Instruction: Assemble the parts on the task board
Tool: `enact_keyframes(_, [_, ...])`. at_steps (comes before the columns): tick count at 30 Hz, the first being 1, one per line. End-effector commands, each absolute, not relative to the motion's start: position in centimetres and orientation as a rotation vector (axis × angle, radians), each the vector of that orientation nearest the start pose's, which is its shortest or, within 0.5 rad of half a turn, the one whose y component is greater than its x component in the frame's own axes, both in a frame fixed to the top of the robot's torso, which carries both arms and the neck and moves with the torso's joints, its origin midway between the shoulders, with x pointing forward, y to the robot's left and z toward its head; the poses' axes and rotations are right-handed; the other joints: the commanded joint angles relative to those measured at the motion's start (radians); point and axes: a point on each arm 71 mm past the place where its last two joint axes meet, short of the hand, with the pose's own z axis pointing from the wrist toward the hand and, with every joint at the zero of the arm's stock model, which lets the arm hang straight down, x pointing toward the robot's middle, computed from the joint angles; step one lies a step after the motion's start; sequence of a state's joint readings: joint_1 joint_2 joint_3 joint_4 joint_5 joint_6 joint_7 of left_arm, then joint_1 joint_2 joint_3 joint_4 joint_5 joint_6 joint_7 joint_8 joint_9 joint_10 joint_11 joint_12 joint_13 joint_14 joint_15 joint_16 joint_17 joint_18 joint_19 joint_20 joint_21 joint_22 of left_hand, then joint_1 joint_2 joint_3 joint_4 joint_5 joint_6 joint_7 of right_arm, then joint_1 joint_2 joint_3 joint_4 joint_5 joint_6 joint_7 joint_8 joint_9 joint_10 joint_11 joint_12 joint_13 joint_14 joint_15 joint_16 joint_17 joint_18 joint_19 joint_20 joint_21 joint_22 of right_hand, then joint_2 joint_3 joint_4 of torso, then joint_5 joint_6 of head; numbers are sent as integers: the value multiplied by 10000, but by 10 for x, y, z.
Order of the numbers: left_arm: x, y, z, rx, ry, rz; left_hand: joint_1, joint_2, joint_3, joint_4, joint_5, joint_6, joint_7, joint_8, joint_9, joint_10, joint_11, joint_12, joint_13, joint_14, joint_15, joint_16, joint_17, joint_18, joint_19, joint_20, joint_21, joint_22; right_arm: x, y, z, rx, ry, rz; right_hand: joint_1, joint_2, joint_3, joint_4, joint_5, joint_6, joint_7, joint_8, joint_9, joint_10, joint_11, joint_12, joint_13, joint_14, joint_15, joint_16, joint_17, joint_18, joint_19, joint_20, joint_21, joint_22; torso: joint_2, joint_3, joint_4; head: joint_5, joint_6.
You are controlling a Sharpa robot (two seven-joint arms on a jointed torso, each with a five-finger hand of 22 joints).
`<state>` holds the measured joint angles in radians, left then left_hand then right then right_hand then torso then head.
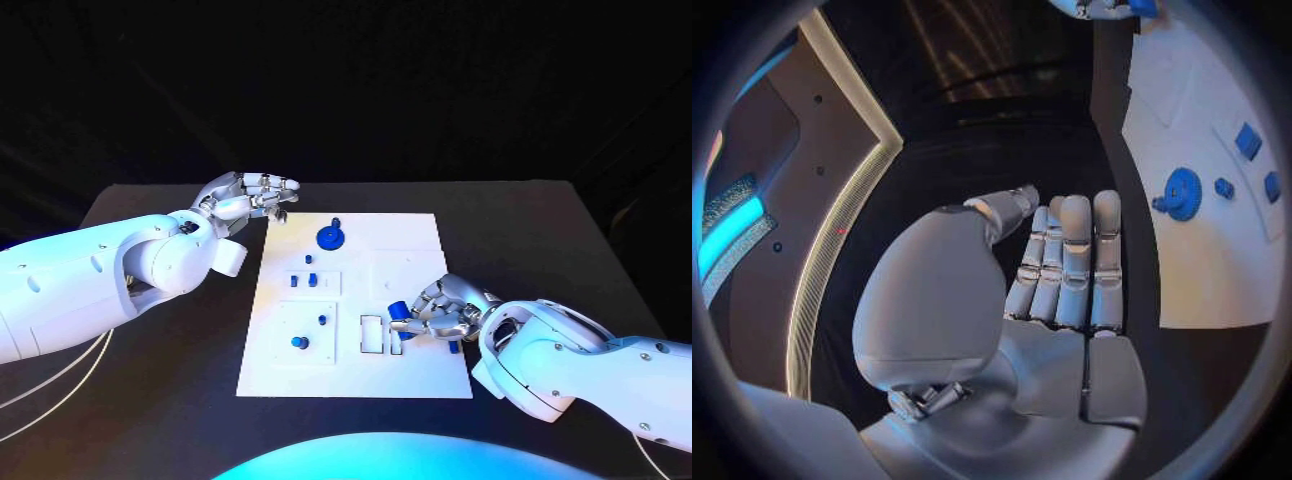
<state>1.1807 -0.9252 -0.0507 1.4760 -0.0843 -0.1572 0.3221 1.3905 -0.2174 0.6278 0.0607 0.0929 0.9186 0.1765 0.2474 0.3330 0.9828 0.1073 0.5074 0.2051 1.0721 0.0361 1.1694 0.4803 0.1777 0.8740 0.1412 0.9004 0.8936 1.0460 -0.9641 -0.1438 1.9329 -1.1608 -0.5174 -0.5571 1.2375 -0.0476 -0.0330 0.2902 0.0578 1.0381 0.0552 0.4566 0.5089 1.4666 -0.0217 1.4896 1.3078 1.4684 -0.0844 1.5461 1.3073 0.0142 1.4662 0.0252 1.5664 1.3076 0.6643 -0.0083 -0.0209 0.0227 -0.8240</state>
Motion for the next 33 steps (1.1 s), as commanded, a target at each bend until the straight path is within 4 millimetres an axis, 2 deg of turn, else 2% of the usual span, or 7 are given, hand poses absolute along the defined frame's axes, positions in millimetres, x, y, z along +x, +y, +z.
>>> enact_keyframes(1, [487,254,-196,-10826,15526,-15215,-60,35,31,54,43,-55,16,5,-4,-72,25,37,11,-31,51,-56,-10,63,28,25,-50,-9,355,-169,-262,4755,21078,6439,265,475,-66,19,25,155,-120,155,29,553,-65,-70,1924,914,-50,42,2097,-142,1046,-73,44,2632,9,-1,15,24,-52])
enact_keyframes(4, [487,254,-196,-10831,15526,-15219,-60,35,31,54,43,-55,16,5,-4,-72,25,37,11,-31,51,-56,-10,63,28,25,-50,-9,354,-161,-266,4622,21345,6499,58,439,-129,21,24,157,-114,175,22,556,-58,-75,1929,914,-45,41,2096,-142,1046,-69,44,2632,9,-13,1,25,-54])
enact_keyframes(8, [487,254,-196,-10840,15542,-15238,-60,35,31,54,43,-55,16,5,-4,-72,25,37,11,-31,51,-56,-10,63,28,25,-50,-9,353,-153,-271,4459,21526,6582,-89,343,-185,10,23,143,-114,192,16,537,-55,-122,1903,906,-43,27,2063,-142,1046,-65,44,2632,11,-3,8,42,-64])
enact_keyframes(11, [487,254,-196,-10847,15547,-15236,-60,35,31,54,43,-55,16,5,-4,-72,25,37,11,-31,51,-56,-10,63,28,25,-50,-9,352,-150,-272,4339,21491,6613,-103,311,-195,7,23,136,-112,194,15,532,-55,-133,1896,903,-42,22,2048,-142,1046,-64,44,2632,6,9,3,58,-77])
enact_keyframes(22, [486,256,-196,-10866,15542,-15204,-53,47,36,61,44,-70,22,4,-5,-87,28,56,11,-35,51,-55,-9,64,41,24,-71,-25,356,-144,-275,4132,21404,6561,-229,137,-222,18,26,133,-110,225,15,531,-52,-144,1899,906,-39,25,2060,-142,1046,-61,44,2632,5,6,-1,104,-75])
enact_keyframes(30, [486,256,-196,-10881,15555,-15184,-15,89,67,54,54,-68,18,11,-2,-95,23,75,11,-38,47,-55,-9,66,55,21,-84,-36,356,-142,-276,3874,21589,6589,-579,-290,1,22,39,120,-115,302,14,527,-50,-177,1902,904,-39,19,2054,-142,1046,-54,44,2632,1,4,-7,137,-90])
enact_keyframes(33, [486,256,-196,-10885,15563,-15181,-13,92,69,54,54,-69,19,11,-2,-96,23,77,11,-38,47,-55,-9,66,57,20,-85,-37,355,-141,-276,3760,21690,6543,-846,-636,302,44,52,103,-109,348,7,511,-48,-224,1889,899,-33,7,2031,-142,1046,-50,44,2632,-3,4,-9,152,-102])
